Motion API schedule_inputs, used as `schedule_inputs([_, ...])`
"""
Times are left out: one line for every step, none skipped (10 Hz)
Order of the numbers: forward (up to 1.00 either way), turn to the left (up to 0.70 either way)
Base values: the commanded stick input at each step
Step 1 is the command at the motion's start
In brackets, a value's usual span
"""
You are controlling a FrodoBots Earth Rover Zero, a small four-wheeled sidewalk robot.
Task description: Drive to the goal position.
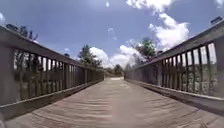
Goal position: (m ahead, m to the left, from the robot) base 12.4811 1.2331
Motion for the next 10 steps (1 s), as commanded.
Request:
schedule_inputs([0.45, 0.00])
schedule_inputs([0.45, 0.00])
schedule_inputs([0.45, 0.00])
schedule_inputs([0.45, 0.00])
schedule_inputs([0.45, 0.00])
schedule_inputs([0.45, 0.00])
schedule_inputs([0.45, 0.00])
schedule_inputs([0.45, 0.00])
schedule_inputs([0.45, 0.00])
schedule_inputs([0.45, 0.00])
